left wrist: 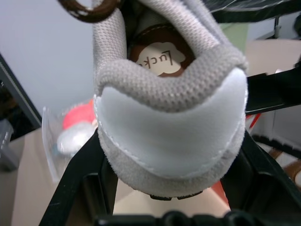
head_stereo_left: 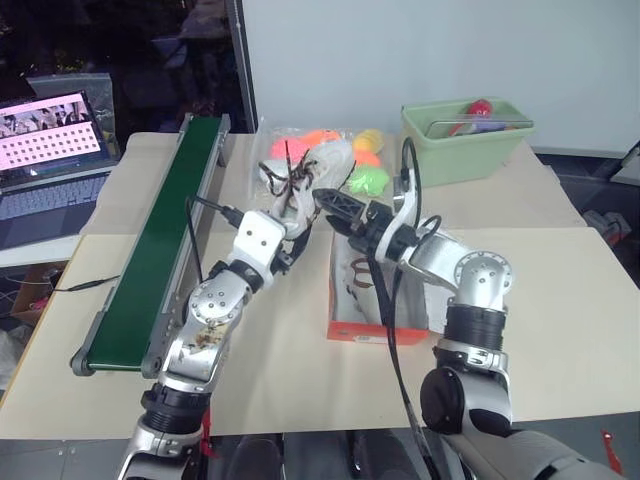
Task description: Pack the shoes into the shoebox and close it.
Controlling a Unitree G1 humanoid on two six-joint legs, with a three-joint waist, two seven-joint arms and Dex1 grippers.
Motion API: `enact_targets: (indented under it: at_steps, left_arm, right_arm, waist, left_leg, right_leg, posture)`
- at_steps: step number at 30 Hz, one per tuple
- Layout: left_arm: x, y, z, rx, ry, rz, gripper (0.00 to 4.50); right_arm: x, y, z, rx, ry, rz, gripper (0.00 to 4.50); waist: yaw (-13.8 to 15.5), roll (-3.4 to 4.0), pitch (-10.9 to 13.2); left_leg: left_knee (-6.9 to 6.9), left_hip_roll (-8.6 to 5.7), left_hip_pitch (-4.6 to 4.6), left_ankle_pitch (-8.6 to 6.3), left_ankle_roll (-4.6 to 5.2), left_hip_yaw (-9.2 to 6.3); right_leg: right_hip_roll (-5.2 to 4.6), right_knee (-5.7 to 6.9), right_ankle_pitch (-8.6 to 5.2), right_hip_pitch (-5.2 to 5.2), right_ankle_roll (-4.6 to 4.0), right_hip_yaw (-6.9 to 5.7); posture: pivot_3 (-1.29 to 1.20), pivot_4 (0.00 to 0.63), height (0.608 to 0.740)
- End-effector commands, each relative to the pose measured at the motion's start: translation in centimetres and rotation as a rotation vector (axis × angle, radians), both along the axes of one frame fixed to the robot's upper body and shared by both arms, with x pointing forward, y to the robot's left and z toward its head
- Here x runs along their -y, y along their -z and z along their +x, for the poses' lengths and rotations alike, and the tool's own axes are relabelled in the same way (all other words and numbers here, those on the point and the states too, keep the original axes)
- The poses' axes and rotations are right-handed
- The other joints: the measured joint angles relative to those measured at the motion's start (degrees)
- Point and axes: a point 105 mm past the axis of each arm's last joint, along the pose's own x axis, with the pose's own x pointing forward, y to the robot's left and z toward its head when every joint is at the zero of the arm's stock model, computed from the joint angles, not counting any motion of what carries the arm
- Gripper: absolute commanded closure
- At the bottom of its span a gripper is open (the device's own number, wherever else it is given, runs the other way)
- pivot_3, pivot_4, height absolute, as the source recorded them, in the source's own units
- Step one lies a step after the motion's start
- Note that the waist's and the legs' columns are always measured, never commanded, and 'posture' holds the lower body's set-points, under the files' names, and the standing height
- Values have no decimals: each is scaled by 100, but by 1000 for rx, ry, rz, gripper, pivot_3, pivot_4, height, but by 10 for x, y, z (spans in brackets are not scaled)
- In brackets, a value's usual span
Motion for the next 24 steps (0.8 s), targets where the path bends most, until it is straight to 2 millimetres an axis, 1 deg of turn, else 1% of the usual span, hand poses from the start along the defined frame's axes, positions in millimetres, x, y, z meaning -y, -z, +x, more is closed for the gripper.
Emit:
enact_targets:
  at_steps: [1, 3, 6, 12, 13, 15, 16, 21, 23, 24]
  left_arm:
    - [30, -19, -12, 34, 156, -24, 1845]
    - [30, -19, -11, 11, 161, -37, 1845]
    - [27, -19, -10, -5, 152, -51, 1913]
    - [29, -17, -11, -19, 160, -47, 1913]
    - [30, -16, -12, -20, 162, -46, 1913]
    - [31, -15, -13, -30, 170, -44, 1913]
    - [32, -13, -13, -33, 175, -33, 1913]
    - [32, -8, -14, -49, 180, -11, 1913]
    - [31, -9, -15, -49, 184, -27, 1913]
    - [31, -9, -15, -50, 184, -38, 1090]
  right_arm:
    - [-16, -21, 1, 55, 4, 65, 0]
    - [-15, -21, 1, 50, 14, 80, 0]
    - [-14, -20, 1, 41, 32, 86, 764]
    - [-9, -26, -1, 52, 70, 114, 2735]
    - [-8, -27, -1, 51, 75, 120, 3143]
    - [-8, -30, -1, 53, 84, 128, 3687]
    - [-8, -34, -1, 67, 89, 136, 3838]
    - [-8, -43, -3, 96, 105, 157, 3838]
    - [-4, -48, -2, 93, 133, 197, 3838]
    - [-2, -50, -1, 90, 146, 216, 3870]
  waist:
    - [6, 0, 0]
    - [8, 0, 0]
    - [15, 0, 0]
    - [16, 1, 0]
    - [15, 1, 0]
    - [7, 1, 0]
    - [6, 1, 0]
    - [15, 1, 1]
    - [13, 1, 1]
    - [14, 1, 1]
  left_leg:
    - [0, 0, -1, 0, 0, 0]
    - [0, -1, -3, 0, 0, 0]
    - [0, -1, -8, 0, 0, -2]
    - [0, -1, -9, 0, 0, -4]
    - [0, -1, -9, 0, 0, -4]
    - [0, 0, -8, 0, 0, -3]
    - [0, 0, -8, 0, 0, -3]
    - [0, 0, -10, 0, 0, -4]
    - [0, -1, -10, 0, 0, -4]
    - [0, -1, -9, 0, 0, -3]
  right_leg:
    - [0, 0, 0, 0, 0, 0]
    - [-1, 1, 0, 0, 1, 0]
    - [-1, 3, 0, -1, 2, -1]
    - [-1, 1, 0, -2, 1, -2]
    - [-1, 0, 0, -2, 1, -2]
    - [-1, -1, 0, -2, 1, -2]
    - [0, -1, 0, -2, 1, -2]
    - [-1, -1, 0, -3, 1, -2]
    - [-1, -2, 0, -3, 1, -2]
    - [-1, -3, 0, -3, 2, -2]
  posture:
    - [0, 150, 729]
    - [0, 150, 729]
    - [0, 150, 729]
    - [0, 150, 729]
    - [0, 150, 729]
    - [0, 150, 729]
    - [0, 150, 729]
    - [0, 150, 729]
    - [0, 150, 729]
    - [0, 150, 729]
